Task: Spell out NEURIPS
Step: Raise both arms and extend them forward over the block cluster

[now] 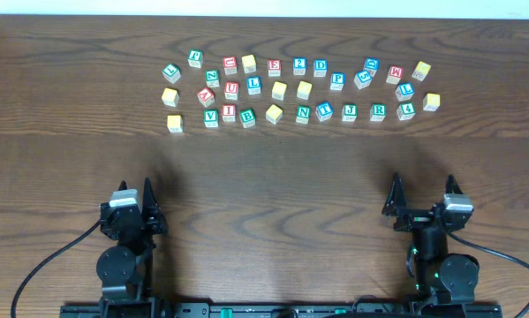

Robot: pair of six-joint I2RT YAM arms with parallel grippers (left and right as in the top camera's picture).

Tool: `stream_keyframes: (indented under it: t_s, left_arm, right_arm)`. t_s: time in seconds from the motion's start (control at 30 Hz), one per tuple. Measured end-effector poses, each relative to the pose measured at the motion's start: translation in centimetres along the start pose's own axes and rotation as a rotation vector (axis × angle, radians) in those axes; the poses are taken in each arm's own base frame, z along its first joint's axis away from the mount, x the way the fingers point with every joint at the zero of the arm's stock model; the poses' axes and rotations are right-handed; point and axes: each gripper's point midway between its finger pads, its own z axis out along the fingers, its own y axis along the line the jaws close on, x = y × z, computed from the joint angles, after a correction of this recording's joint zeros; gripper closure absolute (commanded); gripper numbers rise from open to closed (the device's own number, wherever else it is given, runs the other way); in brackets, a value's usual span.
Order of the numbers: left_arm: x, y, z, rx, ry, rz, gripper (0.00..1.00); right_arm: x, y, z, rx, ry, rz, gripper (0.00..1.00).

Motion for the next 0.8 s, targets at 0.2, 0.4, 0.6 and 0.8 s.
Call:
stream_keyframes:
  t_s: [0.2, 0.4, 0.6, 0.8]
  left_arm:
    - [-0.1, 0.0, -0.1, -0.001, 0.008, 0.001, 0.58]
    - [-1.3, 0.0, -0.4, -0.003, -0.009, -0.001, 0.58]
    - [-4.7, -0.1, -0.8, -0.002, -0.037, -0.003, 0.57]
    - [-7.1, -0.2, -0.1, -0.004, 0.001, 0.000, 0.58]
  right_arm:
    - [-0.9, 0.1, 0.0, -0.004, -0.039, -0.011, 0.01]
    - [-1.2, 0.1, 0.0, -0.005, -0.047, -0.014, 0.01]
    - [-3.6, 0.4, -0.4, -0.011, -0.099, -0.013, 0.01]
    - [-7.6, 0.9, -0.7, -0.013, -0.147, -0.049, 0.01]
